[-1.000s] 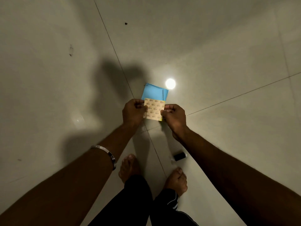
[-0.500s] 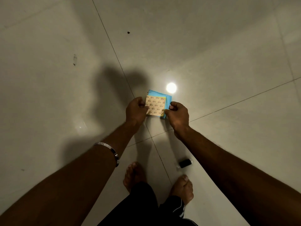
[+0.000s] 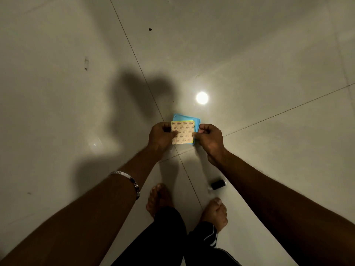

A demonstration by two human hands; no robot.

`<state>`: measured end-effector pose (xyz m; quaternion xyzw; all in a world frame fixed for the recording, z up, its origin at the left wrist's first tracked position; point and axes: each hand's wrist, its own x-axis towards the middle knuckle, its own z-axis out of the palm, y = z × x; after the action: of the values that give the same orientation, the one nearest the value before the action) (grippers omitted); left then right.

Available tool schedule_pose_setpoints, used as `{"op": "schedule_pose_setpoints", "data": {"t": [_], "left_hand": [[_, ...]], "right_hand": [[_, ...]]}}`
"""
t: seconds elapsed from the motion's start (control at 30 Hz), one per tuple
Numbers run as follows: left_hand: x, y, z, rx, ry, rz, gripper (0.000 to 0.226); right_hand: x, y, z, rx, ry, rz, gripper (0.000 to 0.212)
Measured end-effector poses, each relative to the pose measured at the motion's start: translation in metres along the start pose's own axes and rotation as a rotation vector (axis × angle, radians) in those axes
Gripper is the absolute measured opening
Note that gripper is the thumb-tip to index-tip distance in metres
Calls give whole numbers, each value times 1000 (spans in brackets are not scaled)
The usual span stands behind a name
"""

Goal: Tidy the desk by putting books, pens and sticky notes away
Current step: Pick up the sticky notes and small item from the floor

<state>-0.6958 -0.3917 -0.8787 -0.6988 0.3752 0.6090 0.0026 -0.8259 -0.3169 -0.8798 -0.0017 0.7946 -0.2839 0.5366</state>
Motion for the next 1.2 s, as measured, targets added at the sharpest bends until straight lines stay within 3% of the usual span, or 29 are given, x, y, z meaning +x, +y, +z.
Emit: {"op": "schedule_pose_setpoints", "data": {"t": [0.6,0.77,0.93,1.03,1.2], "left_hand": [[-75,-57,12,28,-86,-62,34],[-92,-68,16,-38,-118,-94,34],[-106,-80,18,-54,-130,-117,35],[-112,-89,19,-67,-139,-139,36],[-117,-104,21,-78,-150,-149,39]], "right_hand": [[-71,55,-38,-118,5,27,22],[-85,80,-57,-119,87,58,21],[-103,102,-73,-207,302,74,14],[-108,115,-77,-249,361,103,29],[-102,135,-69,-251,322,220,54]]}}
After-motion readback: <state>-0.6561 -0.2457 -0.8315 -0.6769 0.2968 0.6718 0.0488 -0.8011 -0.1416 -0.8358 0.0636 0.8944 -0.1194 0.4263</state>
